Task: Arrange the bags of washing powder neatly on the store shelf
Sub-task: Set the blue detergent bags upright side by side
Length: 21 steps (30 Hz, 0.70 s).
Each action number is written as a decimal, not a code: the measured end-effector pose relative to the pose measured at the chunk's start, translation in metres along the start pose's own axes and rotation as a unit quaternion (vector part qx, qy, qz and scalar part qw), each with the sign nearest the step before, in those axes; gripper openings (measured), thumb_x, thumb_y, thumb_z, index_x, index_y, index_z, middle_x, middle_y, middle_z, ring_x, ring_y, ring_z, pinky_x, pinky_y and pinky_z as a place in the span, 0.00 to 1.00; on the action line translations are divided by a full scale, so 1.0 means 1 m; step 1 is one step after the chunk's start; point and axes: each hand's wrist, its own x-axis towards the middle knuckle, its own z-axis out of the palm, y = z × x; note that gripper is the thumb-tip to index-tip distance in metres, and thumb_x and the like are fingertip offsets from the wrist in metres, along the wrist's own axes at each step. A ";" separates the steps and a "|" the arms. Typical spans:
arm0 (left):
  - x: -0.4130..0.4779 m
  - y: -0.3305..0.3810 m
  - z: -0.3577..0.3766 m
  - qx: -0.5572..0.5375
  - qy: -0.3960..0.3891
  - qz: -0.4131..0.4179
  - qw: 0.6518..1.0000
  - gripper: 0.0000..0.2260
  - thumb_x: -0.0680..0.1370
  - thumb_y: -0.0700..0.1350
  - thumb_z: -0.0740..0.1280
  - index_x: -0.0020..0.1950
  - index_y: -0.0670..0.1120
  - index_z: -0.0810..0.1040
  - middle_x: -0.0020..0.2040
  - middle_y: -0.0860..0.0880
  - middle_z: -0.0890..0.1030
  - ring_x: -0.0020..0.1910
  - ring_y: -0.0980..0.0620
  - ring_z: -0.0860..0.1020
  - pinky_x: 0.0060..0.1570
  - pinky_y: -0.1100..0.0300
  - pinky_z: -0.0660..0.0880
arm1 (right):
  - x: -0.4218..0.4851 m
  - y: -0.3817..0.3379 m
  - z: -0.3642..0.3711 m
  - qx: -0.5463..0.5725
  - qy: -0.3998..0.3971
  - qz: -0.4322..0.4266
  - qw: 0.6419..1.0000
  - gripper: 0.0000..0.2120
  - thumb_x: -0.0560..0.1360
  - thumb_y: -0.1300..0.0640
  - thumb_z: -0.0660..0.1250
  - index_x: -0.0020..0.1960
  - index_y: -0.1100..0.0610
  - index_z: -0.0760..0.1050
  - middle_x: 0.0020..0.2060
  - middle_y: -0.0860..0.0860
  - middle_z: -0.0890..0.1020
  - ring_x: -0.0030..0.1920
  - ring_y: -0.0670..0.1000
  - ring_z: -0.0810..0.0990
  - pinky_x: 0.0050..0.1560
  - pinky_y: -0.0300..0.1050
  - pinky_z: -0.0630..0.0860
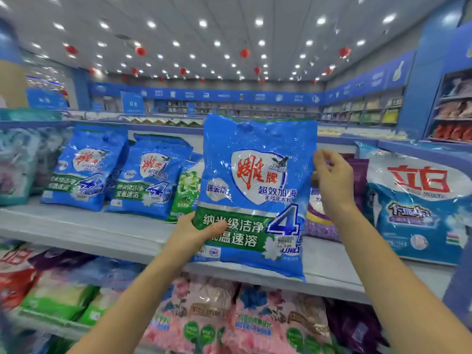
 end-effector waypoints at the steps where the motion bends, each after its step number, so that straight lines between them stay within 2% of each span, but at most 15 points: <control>1: 0.001 0.004 -0.009 -0.009 0.015 -0.002 1.000 0.18 0.57 0.54 0.76 0.41 0.49 0.79 0.33 0.56 0.84 0.35 0.58 0.82 0.43 0.61 0.76 | -0.002 -0.002 0.013 0.072 -0.010 0.059 0.996 0.10 0.80 0.50 0.58 0.51 0.56 0.73 0.42 0.55 0.80 0.32 0.45 0.77 0.28 0.35 0.73; 3: 0.009 0.010 -0.034 -0.003 0.042 -0.003 0.999 0.17 0.59 0.53 0.77 0.42 0.48 0.79 0.34 0.55 0.84 0.38 0.53 0.82 0.48 0.55 0.76 | -0.014 -0.003 0.043 0.163 -0.070 0.180 0.967 0.18 0.79 0.43 0.54 0.56 0.56 0.72 0.42 0.55 0.80 0.36 0.48 0.80 0.32 0.39 0.76; 5: 0.018 0.020 -0.061 0.029 0.062 0.009 0.998 0.10 0.66 0.47 0.76 0.42 0.48 0.78 0.32 0.57 0.83 0.39 0.52 0.81 0.51 0.54 0.75 | -0.032 0.000 0.072 0.184 -0.158 0.255 0.936 0.27 0.76 0.36 0.51 0.60 0.54 0.74 0.50 0.58 0.82 0.52 0.57 0.81 0.49 0.52 0.79; 6: 0.023 0.025 -0.075 0.046 0.066 0.020 0.997 0.08 0.68 0.45 0.76 0.42 0.49 0.78 0.31 0.58 0.83 0.39 0.54 0.81 0.48 0.58 0.75 | -0.044 -0.001 0.087 0.221 -0.206 0.267 0.915 0.29 0.75 0.35 0.49 0.60 0.53 0.75 0.52 0.56 0.83 0.55 0.57 0.80 0.53 0.54 0.79; 8: 0.035 0.034 -0.102 0.082 0.062 0.046 0.994 0.05 0.71 0.42 0.73 0.41 0.49 0.77 0.29 0.60 0.82 0.33 0.61 0.81 0.38 0.70 0.75 | -0.061 0.002 0.115 0.300 -0.270 0.283 0.870 0.30 0.75 0.35 0.47 0.62 0.52 0.74 0.52 0.52 0.84 0.51 0.53 0.83 0.47 0.50 0.81; 10: 0.044 0.042 -0.130 0.115 0.044 0.064 0.990 0.05 0.72 0.41 0.71 0.42 0.49 0.78 0.30 0.60 0.82 0.31 0.64 0.80 0.33 0.73 0.74 | -0.073 0.008 0.143 0.340 -0.277 0.307 0.844 0.29 0.72 0.34 0.54 0.62 0.52 0.74 0.54 0.52 0.83 0.52 0.53 0.83 0.47 0.51 0.81; 13: 0.059 0.042 -0.176 0.164 0.010 0.081 0.983 0.05 0.70 0.42 0.73 0.43 0.49 0.78 0.33 0.59 0.83 0.32 0.63 0.81 0.34 0.72 0.74 | -0.082 0.018 0.194 0.343 -0.273 0.325 0.838 0.38 0.58 0.34 0.71 0.63 0.52 0.74 0.55 0.55 0.82 0.56 0.57 0.81 0.52 0.56 0.79; 14: 0.063 0.040 -0.191 0.172 -0.001 0.084 0.981 0.05 0.70 0.42 0.73 0.43 0.49 0.78 0.32 0.59 0.83 0.32 0.63 0.80 0.33 0.72 0.73 | -0.086 0.022 0.212 0.334 -0.260 0.332 0.843 0.39 0.55 0.35 0.74 0.62 0.52 0.75 0.52 0.55 0.83 0.53 0.57 0.82 0.52 0.57 0.78; 15: 0.069 0.037 -0.207 0.175 -0.006 0.087 0.981 0.06 0.71 0.41 0.73 0.43 0.49 0.78 0.32 0.59 0.83 0.32 0.63 0.80 0.33 0.72 0.73 | -0.087 0.025 0.230 0.325 -0.240 0.324 0.856 0.37 0.55 0.37 0.74 0.59 0.53 0.75 0.46 0.55 0.84 0.47 0.56 0.83 0.50 0.56 0.80; 17: 0.084 0.032 -0.240 0.175 -0.009 0.096 0.980 0.07 0.71 0.38 0.72 0.43 0.49 0.77 0.31 0.61 0.82 0.31 0.64 0.80 0.32 0.72 0.73 | -0.090 0.024 0.266 0.301 -0.203 0.293 0.884 0.25 0.59 0.42 0.69 0.52 0.53 0.76 0.33 0.51 0.84 0.34 0.52 0.83 0.41 0.50 0.80; 21: 0.111 0.010 -0.298 0.154 -0.029 0.083 0.984 0.06 0.74 0.40 0.70 0.44 0.51 0.76 0.32 0.63 0.82 0.33 0.66 0.80 0.36 0.71 0.73 | -0.097 0.024 0.327 0.286 -0.185 0.285 0.896 0.13 0.71 0.46 0.64 0.51 0.53 0.76 0.32 0.50 0.84 0.32 0.50 0.83 0.36 0.48 0.81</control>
